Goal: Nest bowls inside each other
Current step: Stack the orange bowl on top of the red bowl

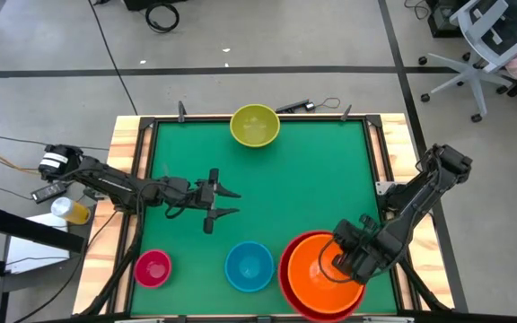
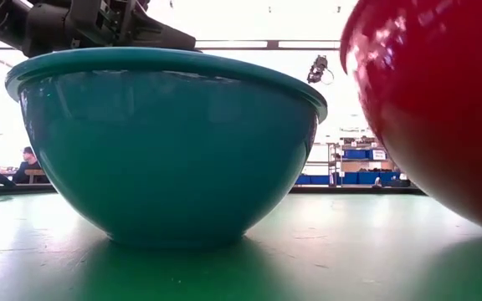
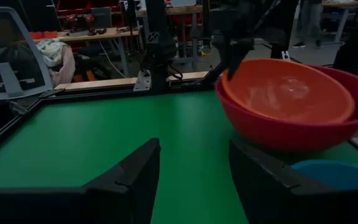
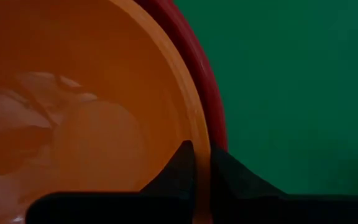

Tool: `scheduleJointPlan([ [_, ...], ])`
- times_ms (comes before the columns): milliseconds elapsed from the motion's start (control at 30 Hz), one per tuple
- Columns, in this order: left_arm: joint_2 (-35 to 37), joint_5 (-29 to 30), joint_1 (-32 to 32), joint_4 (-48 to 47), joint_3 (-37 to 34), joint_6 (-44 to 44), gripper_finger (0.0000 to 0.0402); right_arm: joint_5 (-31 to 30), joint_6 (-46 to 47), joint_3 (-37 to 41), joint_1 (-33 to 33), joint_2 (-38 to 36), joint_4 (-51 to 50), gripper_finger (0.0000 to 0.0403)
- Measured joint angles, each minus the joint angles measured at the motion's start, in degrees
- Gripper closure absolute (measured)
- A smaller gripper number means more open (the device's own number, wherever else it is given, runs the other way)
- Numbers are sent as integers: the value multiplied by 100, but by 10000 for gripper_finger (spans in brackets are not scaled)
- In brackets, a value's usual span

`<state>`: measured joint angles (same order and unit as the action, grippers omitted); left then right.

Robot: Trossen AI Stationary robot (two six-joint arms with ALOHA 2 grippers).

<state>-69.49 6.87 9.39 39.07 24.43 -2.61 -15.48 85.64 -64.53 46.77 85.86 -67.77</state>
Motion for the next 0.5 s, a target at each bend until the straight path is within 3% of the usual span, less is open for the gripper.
scheduleJointPlan([
  [333,0,7,0,-9,0,24,208,469,626,2,155,-130,-809,370],
  [500,0,104,0,-39,0,46,208,468,597,13,156,-111,-841,331],
])
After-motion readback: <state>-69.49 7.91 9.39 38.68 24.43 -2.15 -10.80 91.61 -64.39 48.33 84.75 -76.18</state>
